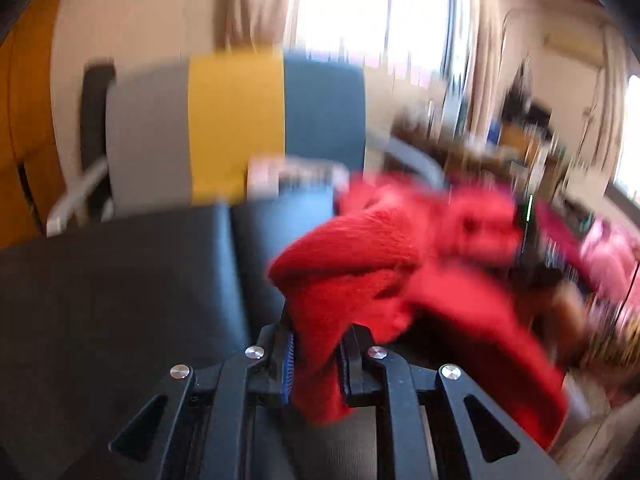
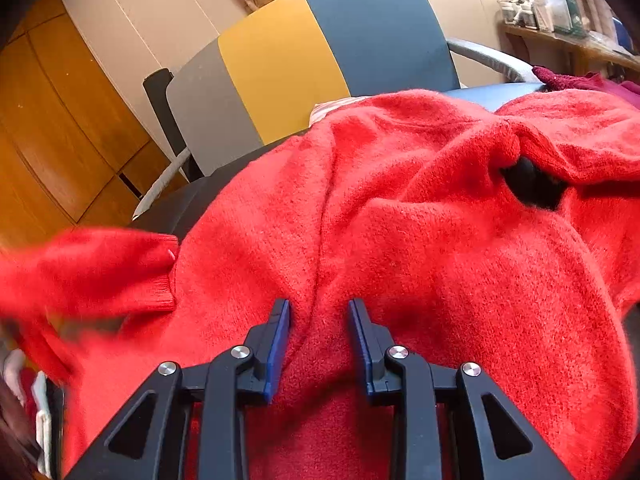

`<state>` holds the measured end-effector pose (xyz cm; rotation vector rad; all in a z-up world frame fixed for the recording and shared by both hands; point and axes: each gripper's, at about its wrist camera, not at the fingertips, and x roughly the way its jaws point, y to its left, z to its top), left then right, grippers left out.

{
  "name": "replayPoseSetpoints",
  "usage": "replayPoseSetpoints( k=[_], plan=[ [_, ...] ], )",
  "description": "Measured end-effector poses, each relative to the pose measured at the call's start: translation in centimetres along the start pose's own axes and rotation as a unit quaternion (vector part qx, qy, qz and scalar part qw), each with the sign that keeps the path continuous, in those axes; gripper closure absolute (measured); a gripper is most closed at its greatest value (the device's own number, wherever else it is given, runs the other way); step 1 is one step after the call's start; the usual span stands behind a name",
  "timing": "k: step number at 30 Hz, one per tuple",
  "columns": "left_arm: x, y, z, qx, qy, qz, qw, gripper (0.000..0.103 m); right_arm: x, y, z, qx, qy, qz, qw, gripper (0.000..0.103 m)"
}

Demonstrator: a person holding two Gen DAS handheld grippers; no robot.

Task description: Fold clothes

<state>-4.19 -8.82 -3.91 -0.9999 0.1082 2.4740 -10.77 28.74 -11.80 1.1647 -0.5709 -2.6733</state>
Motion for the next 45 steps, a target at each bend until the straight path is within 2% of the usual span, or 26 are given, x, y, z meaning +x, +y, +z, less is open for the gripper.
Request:
replayPoseSetpoints(
  k=[2, 4, 6, 7, 9, 12, 13, 15, 16, 18, 20, 21, 22, 23, 24, 25, 29, 31, 33, 34, 37, 39, 40, 42, 43, 45],
  plan=[
    [0.9, 0.0, -3.0, -0.018, 0.02, 0.003, 0.9996, 0.087, 0.0, 0.2, 0.3, -0.003, 0.003, -0.003, 1.0, 0.071],
    [0.4, -0.1, -4.1, -0.043, 0.006, 0.006, 0.999, 0.087, 0.0, 0.8, 0.6, -0.011, 0.007, -0.011, 1.0, 0.066],
    [-0.6, 0.6, -5.1, -0.083, -0.008, -0.001, 0.9965, 0.086, -1.1, 2.4, 0.8, -0.037, -0.009, -0.033, 0.999, 0.051],
    [-0.5, 1.0, -5.5, -0.103, -0.012, -0.003, 0.9946, 0.085, -1.8, 3.4, 0.9, -0.049, -0.023, -0.037, 0.998, 0.049],
    [0.4, 1.0, -5.8, -0.124, -0.018, -0.008, 0.992, 0.085, -3.2, 5.5, 1.1, -0.069, -0.032, -0.004, 0.997, 0.044],
    [0.6, 1.2, -6.6, -0.138, -0.023, -0.012, 0.99, 0.084, -4.6, 9.1, 1.1, -0.11, -0.02, 0.058, 0.992, 0.035],
    [0.4, 1.5, -6.9, -0.142, -0.025, -0.014, 0.9894, 0.084, -4.7, 10.3, 1.0, -0.133, -0.004, 0.081, 0.988, 0.033],
    [0.4, 1.3, -7.0, -0.145, -0.026, -0.016, 0.9889, 0.084, -4.7, 13.4, 0.0, -0.213, 0.03, 0.117, 0.97, 0.026],
    [0.4, 1.2, -7.1, -0.146, -0.027, -0.017, 0.9887, 0.084, -4.5, 15.3, -1.0, -0.278, 0.044, 0.119, 0.952, 0.025],
    [0.6, 1.0, -6.9, -0.141, -0.027, -0.014, 0.9895, 0.084, -3.9, 17.6, -3.0, -0.368, 0.04, 0.079, 0.926, 0.025],
    [0.7, 0.6, -6.5, -0.126, -0.024, -0.005, 0.9917, 0.084, -2.2, 18.9, -4.4, -0.429, 0.038, 0.034, 0.902, 0.026],
    [0.6, 0.4, -6.4, -0.118, -0.024, 0.0, 0.9927, 0.084, -1.4, 19.2, -4.6, -0.438, 0.044, 0.032, 0.897, 0.028],
    [0.3, 0.2, -6.2, -0.108, -0.023, 0.005, 0.9939, 0.084, -0.5, 19.2, -4.5, -0.435, 0.056, 0.038, 0.898, 0.032],
    [0.1, 0.1, -6.1, -0.1, -0.023, 0.009, 0.9947, 0.084, 0.2, 19.0, -4.2, -0.422, 0.074, 0.045, 0.903, 0.058],
    [-0.1, -0.1, -5.8, -0.089, -0.023, 0.018, 0.9956, 0.084, 0.9, 18.9, -3.8, -0.407, 0.093, 0.051, 0.907, 0.091],
    [-0.5, -0.1, -5.5, -0.082, -0.024, 0.027, 0.996, 0.084, 1.0, 18.6, -3.4, -0.396, 0.099, 0.052, 0.912, 0.093],
    [-1.6, 0.9, -3.3, -0.055, -0.047, 0.087, 0.9936, 0.086, -3.0, 18.7, -1.8, -0.331, 0.09, 0.128, 0.931, 0.094],
    [-2.2, 2.8, -2.0, -0.063, -0.062, 0.117, 0.9891, 0.085, -5.0, 18.8, -1.0, -0.297, 0.086, 0.166, 0.936, 0.094],
    [-2.4, 5.0, -1.2, -0.093, -0.068, 0.132, 0.9846, 0.082, -6.1, 19.1, -1.3, -0.254, 0.108, 0.236, 0.932, 0.094],
    [-2.1, 5.8, -1.6, -0.119, -0.058, 0.124, 0.9834, 0.079, -6.4, 19.3, -1.7, -0.236, 0.122, 0.27, 0.926, 0.094],
    [-1.2, 7.8, -3.2, -0.202, -0.023, 0.092, 0.9748, 0.078, -4.5, 20.0, -4.5, -0.213, 0.16, 0.304, 0.915, 0.094],
    [-0.6, 9.1, -4.3, -0.256, 0.0, 0.07, 0.9642, 0.078, -1.5, 20.3, -6.5, -0.206, 0.19, 0.286, 0.916, 0.09],
    [-0.4, 9.5, -5.4, -0.281, 0.017, 0.05, 0.9582, 0.078, 0.4, 20.4, -7.8, -0.206, 0.212, 0.263, 0.919, 0.089],
    [-0.5, 10.3, -7.4, -0.319, 0.044, 0.014, 0.9465, 0.078, 1.2, 20.2, -8.6, -0.211, 0.216, 0.254, 0.919, 0.083],
    [-1.0, 10.7, -8.4, -0.333, 0.037, -0.009, 0.9422, 0.077, 1.5, 20.1, -8.9, -0.213, 0.217, 0.25, 0.919, 0.08],
    [-2.0, 11.5, -9.7, -0.368, 0.028, -0.047, 0.9284, 0.072, 0.1, 19.8, -7.9, -0.214, 0.193, 0.267, 0.919, 0.059]
  ],
)
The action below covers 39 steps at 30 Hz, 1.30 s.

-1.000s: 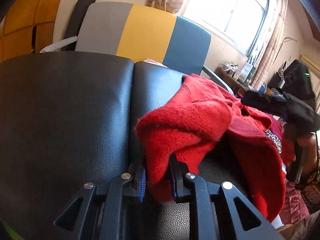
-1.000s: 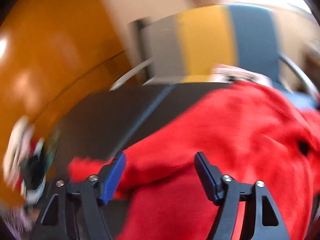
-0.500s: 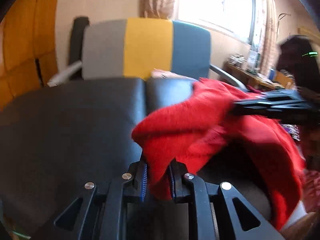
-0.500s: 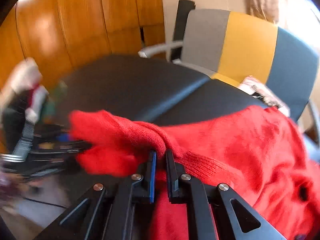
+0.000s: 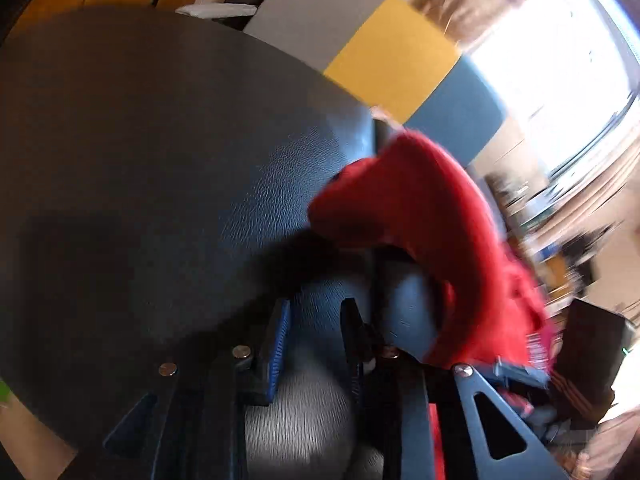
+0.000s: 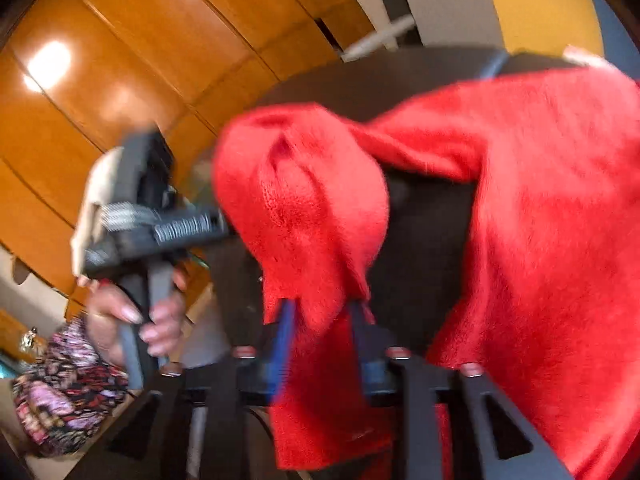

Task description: Fold clothes

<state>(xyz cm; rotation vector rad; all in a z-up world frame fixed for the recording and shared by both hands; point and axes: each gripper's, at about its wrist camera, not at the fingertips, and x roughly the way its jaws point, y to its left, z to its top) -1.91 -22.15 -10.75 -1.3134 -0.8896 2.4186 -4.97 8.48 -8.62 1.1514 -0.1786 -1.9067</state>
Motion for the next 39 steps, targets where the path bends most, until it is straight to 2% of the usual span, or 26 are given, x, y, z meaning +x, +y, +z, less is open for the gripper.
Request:
replayPoseSetpoints(
  k=[3, 4, 6, 7, 9, 12, 14, 15, 17, 20, 21, 23, 24, 27, 29, 32, 33, 34, 35, 39],
  plan=[
    [-1.5, 1.8, -0.6, -0.057, 0.001, -0.063, 0.9963, 0.066, -4.5, -0.9, 1.2, -0.012, -0.094, -0.029, 0.995, 0.047],
    [-1.8, 2.1, -0.8, -0.08, -0.005, -0.091, 0.9926, 0.063, -5.9, -1.6, 1.7, -0.006, -0.124, -0.047, 0.991, 0.046],
    [-2.0, 2.0, -1.1, -0.112, -0.012, -0.138, 0.984, 0.058, -7.6, -4.0, 2.3, 0.024, -0.158, -0.1, 0.982, 0.045],
    [-1.9, 1.7, -1.2, -0.123, -0.013, -0.159, 0.9795, 0.054, -8.0, -5.6, 2.7, 0.04, -0.165, -0.135, 0.976, 0.045],
    [-1.4, 0.7, -1.4, -0.126, -0.004, -0.179, 0.9757, 0.049, -7.9, -8.5, 2.7, 0.061, -0.157, -0.183, 0.969, 0.044],
    [0.1, -0.8, -1.8, -0.116, 0.015, -0.18, 0.9767, 0.047, -6.8, -11.8, 1.9, 0.082, -0.138, -0.236, 0.958, 0.044],
    [1.0, -1.5, -1.7, -0.118, 0.029, -0.179, 0.9762, 0.047, -6.2, -12.1, 0.3, 0.087, -0.132, -0.241, 0.958, 0.043],
    [1.3, -1.5, -1.7, -0.125, 0.031, -0.181, 0.975, 0.047, -6.2, -11.8, 0.2, 0.082, -0.132, -0.242, 0.958, 0.038],
    [1.4, -1.4, -1.7, -0.141, 0.029, -0.185, 0.9722, 0.047, -6.1, -11.3, 0.0, 0.071, -0.13, -0.247, 0.958, 0.034],
    [1.0, -1.7, -1.5, -0.14, 0.011, -0.174, 0.9747, 0.046, -5.9, -10.9, -0.1, 0.065, -0.129, -0.247, 0.958, 0.032],
    [0.9, -1.8, -1.4, -0.14, 0.005, -0.17, 0.9755, 0.042, -5.6, -10.8, 0.2, 0.066, -0.13, -0.244, 0.959, 0.032],
    [2.3, -2.8, -1.0, -0.118, 0.016, -0.111, 0.9867, 0.042, -5.0, -10.7, 0.7, 0.068, -0.133, -0.24, 0.959, 0.031],
    [3.2, -3.2, -1.0, -0.115, 0.024, -0.094, 0.9887, 0.042, -5.1, -10.8, 0.7, 0.071, -0.135, -0.235, 0.96, 0.031],
    [6.5, -4.6, -1.1, -0.137, 0.062, -0.117, 0.9817, 0.042, -5.1, -11.0, 0.8, 0.075, -0.138, -0.226, 0.961, 0.031],
    [8.0, -5.9, -1.4, -0.137, 0.069, -0.13, 0.9795, 0.042, -5.1, -11.3, 0.9, 0.077, -0.141, -0.222, 0.962, 0.031],
    [9.3, -8.5, -1.8, -0.074, 0.047, -0.094, 0.9917, 0.046, -5.3, -11.4, 0.8, 0.082, -0.145, -0.214, 0.962, 0.031],
    [9.5, -9.4, -1.7, -0.047, 0.041, -0.074, 0.9953, 0.056, -5.3, -11.4, 0.8, 0.082, -0.146, -0.213, 0.962, 0.031],
    [9.9, -10.0, -1.8, -0.022, 0.047, -0.049, 0.9975, 0.085, -5.3, -11.4, 0.8, 0.083, -0.146, -0.213, 0.963, 0.031],
    [10.3, -10.7, -1.8, 0.004, 0.055, -0.021, 0.9983, 0.092, -5.4, -11.4, 0.7, 0.082, -0.146, -0.213, 0.963, 0.031],
    [9.4, -11.6, -0.4, 0.044, 0.061, 0.004, 0.9972, 0.093, -5.6, -11.5, 0.5, 0.083, -0.149, -0.207, 0.963, 0.031]
  ],
)
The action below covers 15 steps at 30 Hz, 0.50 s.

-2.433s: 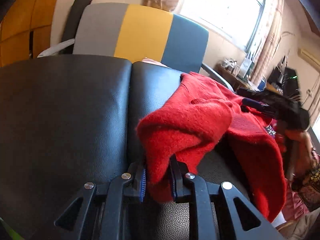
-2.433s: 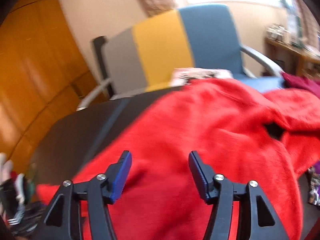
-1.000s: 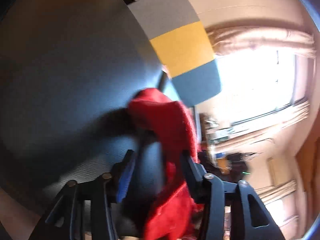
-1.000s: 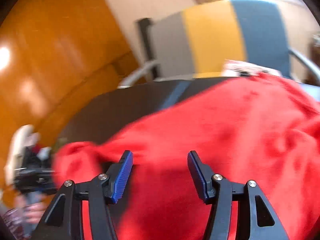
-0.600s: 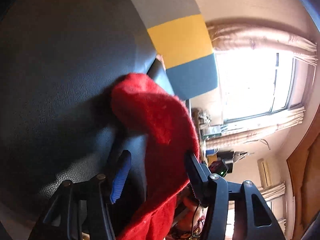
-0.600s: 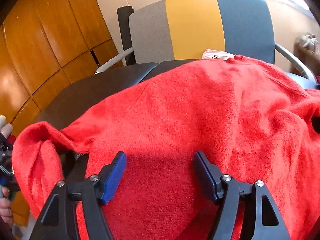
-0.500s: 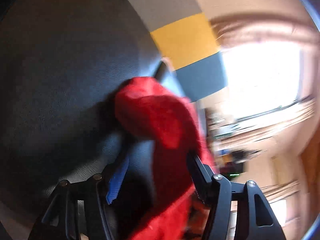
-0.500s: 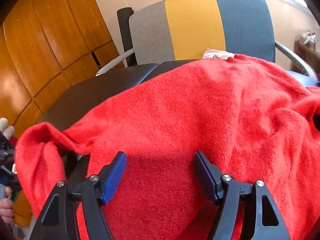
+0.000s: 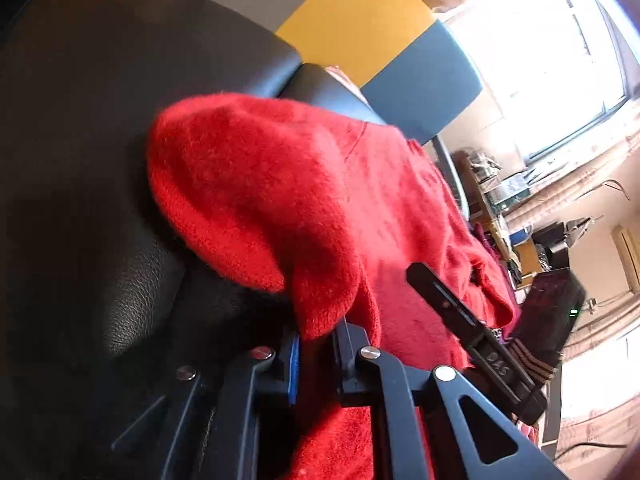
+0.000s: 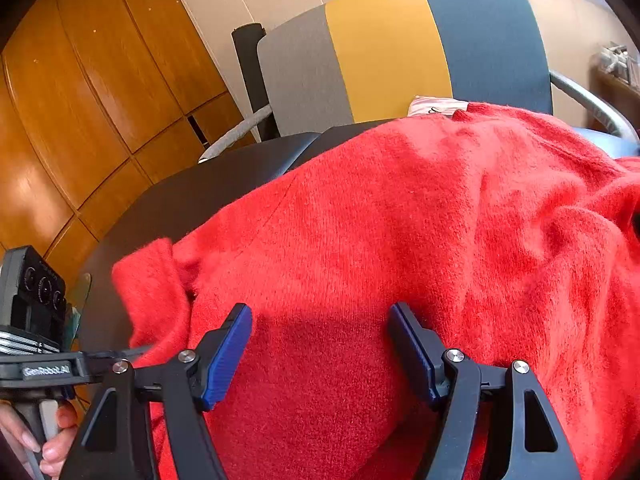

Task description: Fold clothes

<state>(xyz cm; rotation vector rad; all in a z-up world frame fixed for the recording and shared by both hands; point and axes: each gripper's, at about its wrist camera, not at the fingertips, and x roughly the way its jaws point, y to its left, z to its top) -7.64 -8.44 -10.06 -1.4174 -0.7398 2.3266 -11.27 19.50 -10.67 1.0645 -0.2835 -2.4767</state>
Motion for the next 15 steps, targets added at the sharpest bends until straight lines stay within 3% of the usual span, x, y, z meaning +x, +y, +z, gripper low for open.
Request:
replayPoseSetpoints(
  k=[5, 8, 12, 15],
  plan=[
    [-3.9, -0.4, 3.3, 0.084, 0.013, 0.085, 0.9927, 0.093, 0.0, -0.3, 0.0, 0.005, -0.001, 0.007, 1.0, 0.031],
    [-6.8, 1.0, 5.8, 0.14, 0.022, 0.174, 0.9744, 0.093, 0.1, -0.1, -0.1, 0.006, -0.002, 0.006, 1.0, 0.031],
    [-7.7, 2.3, 8.4, 0.212, 0.026, 0.3, 0.9296, 0.093, 0.2, 0.1, -0.2, 0.005, -0.002, 0.004, 1.0, 0.031],
    [-8.3, 3.0, 8.8, 0.267, -0.012, 0.39, 0.8814, 0.092, 0.2, 0.2, -0.2, 0.004, -0.002, 0.003, 1.0, 0.031]
  ],
)
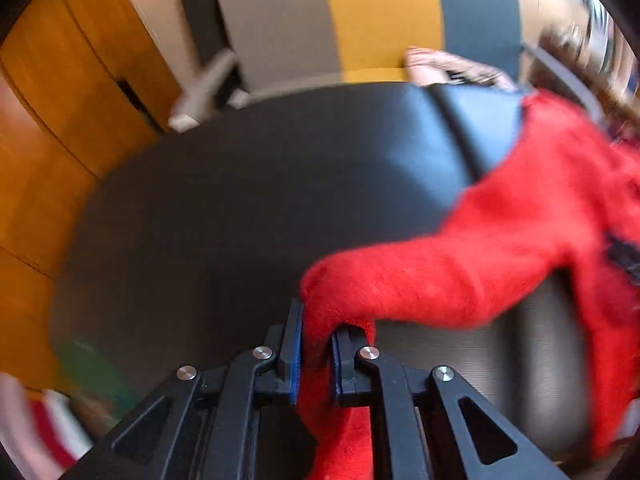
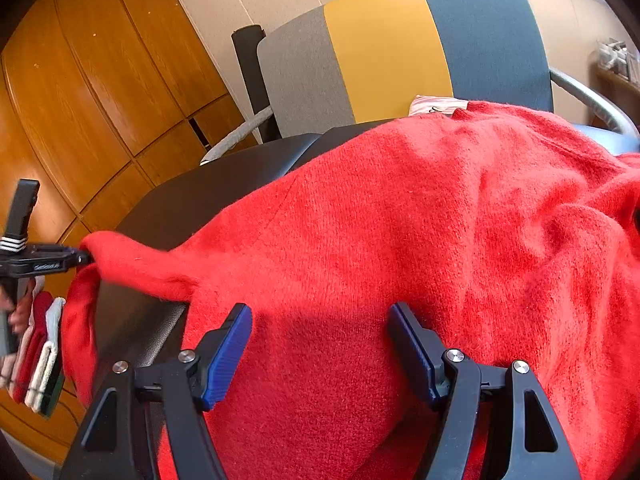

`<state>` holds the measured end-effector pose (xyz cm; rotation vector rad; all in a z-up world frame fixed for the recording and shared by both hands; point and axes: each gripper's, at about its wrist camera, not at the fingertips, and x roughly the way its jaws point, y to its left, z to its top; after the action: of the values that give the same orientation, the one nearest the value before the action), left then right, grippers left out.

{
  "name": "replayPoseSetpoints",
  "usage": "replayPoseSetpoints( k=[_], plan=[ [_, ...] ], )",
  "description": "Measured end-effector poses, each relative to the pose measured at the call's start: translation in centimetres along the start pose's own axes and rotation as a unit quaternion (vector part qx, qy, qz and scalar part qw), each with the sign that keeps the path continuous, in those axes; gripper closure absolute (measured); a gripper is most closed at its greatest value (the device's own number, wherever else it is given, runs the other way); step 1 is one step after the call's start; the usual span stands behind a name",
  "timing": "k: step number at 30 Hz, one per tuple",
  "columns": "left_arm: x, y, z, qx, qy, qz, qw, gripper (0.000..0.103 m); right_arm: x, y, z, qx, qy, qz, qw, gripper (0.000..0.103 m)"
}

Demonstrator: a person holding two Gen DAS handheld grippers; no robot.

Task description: Fold clothes

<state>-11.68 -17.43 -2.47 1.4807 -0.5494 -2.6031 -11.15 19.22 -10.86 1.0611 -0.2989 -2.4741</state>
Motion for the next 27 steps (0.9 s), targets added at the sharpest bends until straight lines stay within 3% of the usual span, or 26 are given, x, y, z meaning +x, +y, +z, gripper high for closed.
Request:
replayPoseSetpoints(
  k=[2, 4, 6, 8, 9, 13, 15, 17, 19, 22, 24, 25, 27],
  plan=[
    [1.0, 0.2, -1.5, 0.013, -0.008, 0.024, 0.9996, 0.089, 0.0, 0.1, -0.1, 0.0, -0.001, 0.004, 1.0, 0.031],
    [3.9, -1.1, -3.4, 0.057, 0.038, 0.048, 0.9965, 0.083, 0.0, 0.2, -0.1, -0.001, 0.0, 0.005, 1.0, 0.031],
    [6.6, -2.5, -5.6, 0.109, 0.078, 0.078, 0.9878, 0.083, 0.0, 0.2, -0.2, -0.002, 0.001, 0.004, 1.0, 0.031],
    [6.3, -3.3, -6.5, 0.141, 0.045, 0.113, 0.9825, 0.082, 0.0, 0.3, -0.2, -0.001, 0.002, 0.006, 1.0, 0.03],
    [6.1, -3.3, -6.5, 0.136, 0.046, 0.109, 0.9835, 0.082, 0.0, 0.3, -0.2, 0.001, 0.003, 0.009, 1.0, 0.029],
    [3.9, -0.8, -5.2, 0.024, 0.041, 0.045, 0.9979, 0.081, -1.1, 0.3, 0.4, 0.01, 0.002, 0.026, 1.0, 0.028],
    [2.8, 0.6, -4.3, -0.07, 0.03, 0.024, 0.9968, 0.081, -3.4, -0.2, 1.1, 0.01, -0.023, 0.01, 1.0, 0.028],
    [2.1, 1.2, -3.9, -0.144, 0.016, -0.004, 0.9894, 0.081, -5.8, -0.8, 1.8, 0.009, -0.049, -0.008, 0.999, 0.027],
    [2.0, 0.0, -3.4, -0.158, 0.001, -0.035, 0.9868, 0.081, -7.4, -1.4, 2.5, 0.01, -0.062, -0.033, 0.998, 0.025],
    [2.7, -3.9, -2.1, -0.131, -0.014, -0.032, 0.9907, 0.081, -7.3, -3.5, 2.4, 0.029, -0.026, -0.063, 0.997, 0.024],
    [3.6, -3.1, -2.0, -0.148, -0.008, -0.03, 0.9886, 0.084, -6.7, -4.0, 1.5, 0.032, -0.01, -0.081, 0.996, 0.026],
    [4.1, -2.6, -2.0, -0.158, -0.004, -0.029, 0.987, 0.092, -6.3, -4.1, 1.0, 0.029, 0.002, -0.095, 0.995, 0.029],
    [4.6, -1.1, -1.9, -0.186, 0.003, -0.023, 0.9823, 0.093, -5.1, -3.9, -0.3, 0.018, 0.027, -0.115, 0.993, 0.065]
  ],
)
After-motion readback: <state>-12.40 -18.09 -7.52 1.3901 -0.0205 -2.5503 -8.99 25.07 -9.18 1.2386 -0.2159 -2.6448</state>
